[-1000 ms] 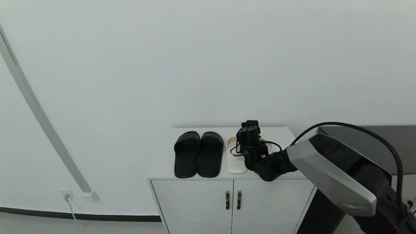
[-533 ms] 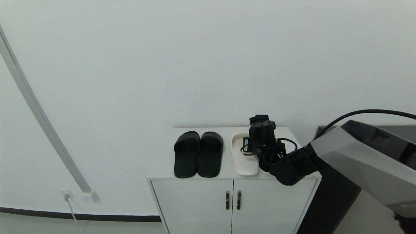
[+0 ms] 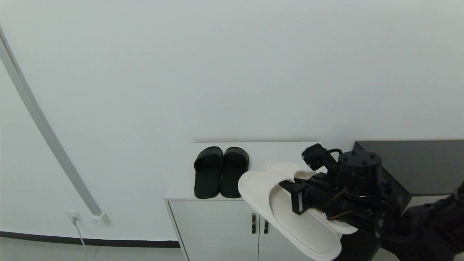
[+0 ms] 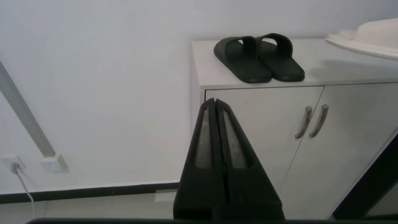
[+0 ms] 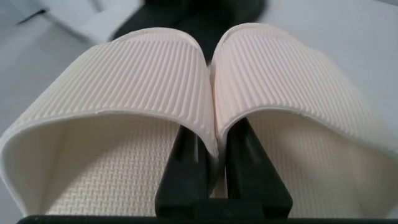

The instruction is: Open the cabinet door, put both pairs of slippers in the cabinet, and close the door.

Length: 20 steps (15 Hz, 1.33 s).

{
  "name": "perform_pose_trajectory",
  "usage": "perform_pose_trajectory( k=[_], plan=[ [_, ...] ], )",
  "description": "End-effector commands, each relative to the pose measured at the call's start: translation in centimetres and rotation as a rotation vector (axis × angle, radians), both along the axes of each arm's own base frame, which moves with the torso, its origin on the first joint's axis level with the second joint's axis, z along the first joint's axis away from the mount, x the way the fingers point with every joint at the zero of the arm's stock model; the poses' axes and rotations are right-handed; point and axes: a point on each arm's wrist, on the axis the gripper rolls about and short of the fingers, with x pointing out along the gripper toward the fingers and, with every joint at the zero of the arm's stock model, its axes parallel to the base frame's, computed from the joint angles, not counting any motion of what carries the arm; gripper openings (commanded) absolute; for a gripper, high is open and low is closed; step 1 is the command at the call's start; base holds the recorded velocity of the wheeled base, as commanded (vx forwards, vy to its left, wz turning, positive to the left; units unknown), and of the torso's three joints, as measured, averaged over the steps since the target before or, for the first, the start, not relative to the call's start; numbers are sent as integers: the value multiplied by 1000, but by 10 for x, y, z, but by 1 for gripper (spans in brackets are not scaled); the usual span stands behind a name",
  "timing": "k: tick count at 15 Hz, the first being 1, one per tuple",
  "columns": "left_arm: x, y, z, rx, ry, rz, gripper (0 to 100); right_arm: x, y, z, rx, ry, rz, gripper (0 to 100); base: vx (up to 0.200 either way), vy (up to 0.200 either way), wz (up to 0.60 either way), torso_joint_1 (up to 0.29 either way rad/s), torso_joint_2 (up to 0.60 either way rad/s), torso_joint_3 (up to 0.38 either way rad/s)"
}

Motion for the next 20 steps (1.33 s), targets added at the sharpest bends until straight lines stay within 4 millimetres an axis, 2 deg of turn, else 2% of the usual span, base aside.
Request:
perform_pose_trajectory(
  k=[1,2,4,11,14,20],
  plan=[
    [0,0,0,-1,1,0,0,-35,-24,20,32,-45,108,0,0,0,0,0,0,0],
    [0,0,0,-1,1,0,0,-43,-29,22,46,-40,179,0,0,0,0,0,0,0],
    [0,0,0,-1,1,0,0,-47,-31,19,37,-30,196,0,0,0,0,0,0,0],
    [0,0,0,-2,1,0,0,-46,-30,11,22,-5,206,0,0,0,0,0,0,0],
    [0,0,0,-2,1,0,0,-45,-29,8,13,5,204,0,-200,0,0,14,6,2],
    [0,0,0,-2,1,0,0,-46,-32,2,-22,-2,210,0,0,0,0,0,0,0]
  ],
)
